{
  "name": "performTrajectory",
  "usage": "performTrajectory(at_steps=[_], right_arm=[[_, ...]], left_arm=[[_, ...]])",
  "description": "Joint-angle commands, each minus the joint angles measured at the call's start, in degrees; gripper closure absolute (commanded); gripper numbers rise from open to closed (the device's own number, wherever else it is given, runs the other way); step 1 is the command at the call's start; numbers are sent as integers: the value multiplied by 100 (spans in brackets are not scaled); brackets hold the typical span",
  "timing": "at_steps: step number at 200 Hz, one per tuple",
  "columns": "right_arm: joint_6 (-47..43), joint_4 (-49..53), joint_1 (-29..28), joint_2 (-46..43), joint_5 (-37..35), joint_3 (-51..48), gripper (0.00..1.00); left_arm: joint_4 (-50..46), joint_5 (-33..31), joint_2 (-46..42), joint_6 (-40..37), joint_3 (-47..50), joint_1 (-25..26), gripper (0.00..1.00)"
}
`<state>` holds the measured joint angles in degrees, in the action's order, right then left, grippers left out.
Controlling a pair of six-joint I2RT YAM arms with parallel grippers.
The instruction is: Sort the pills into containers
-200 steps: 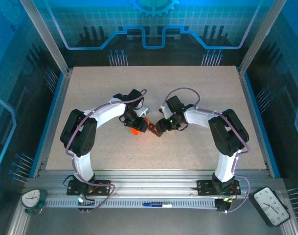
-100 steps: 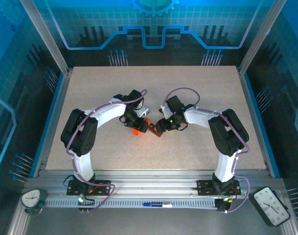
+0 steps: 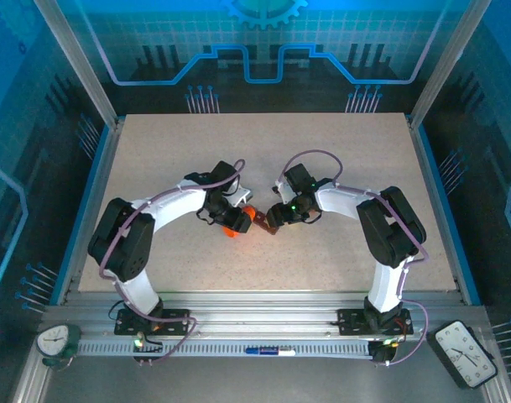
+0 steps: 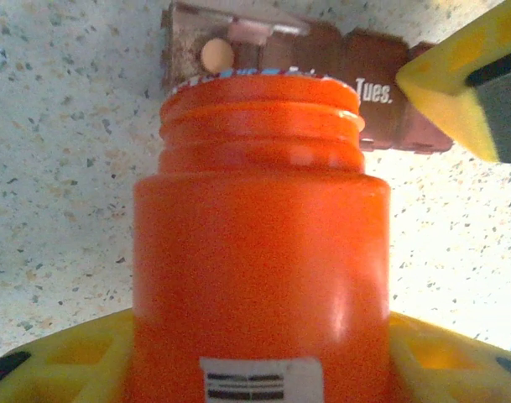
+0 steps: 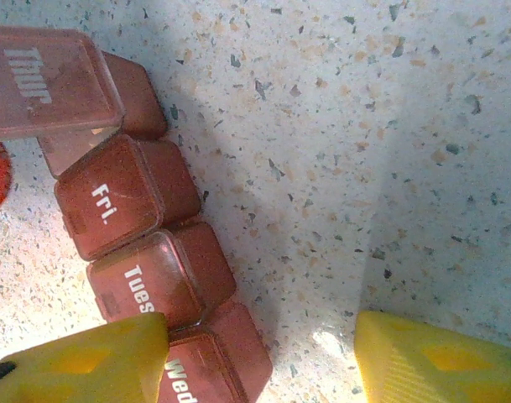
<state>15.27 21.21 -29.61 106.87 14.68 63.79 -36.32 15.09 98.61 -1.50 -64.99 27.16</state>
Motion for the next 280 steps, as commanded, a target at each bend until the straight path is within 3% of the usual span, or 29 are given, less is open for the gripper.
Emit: performTrajectory(at_steps=[1, 137, 223, 280], right_arm=[[17, 306, -124, 466, -282, -106, 39], [14, 634, -63, 239, -125, 188, 37], [-9, 1448, 251, -625, -112, 1021, 30], [-89, 2084, 857, -462, -1190, 1721, 24]], left_arm=[[359, 241, -342, 33, 155, -39, 100], [1698, 605, -1522, 189, 878, -38, 100], [4034, -234, -2712, 369, 1635, -37, 100], [6317, -911, -3288, 144, 2329, -35, 100]])
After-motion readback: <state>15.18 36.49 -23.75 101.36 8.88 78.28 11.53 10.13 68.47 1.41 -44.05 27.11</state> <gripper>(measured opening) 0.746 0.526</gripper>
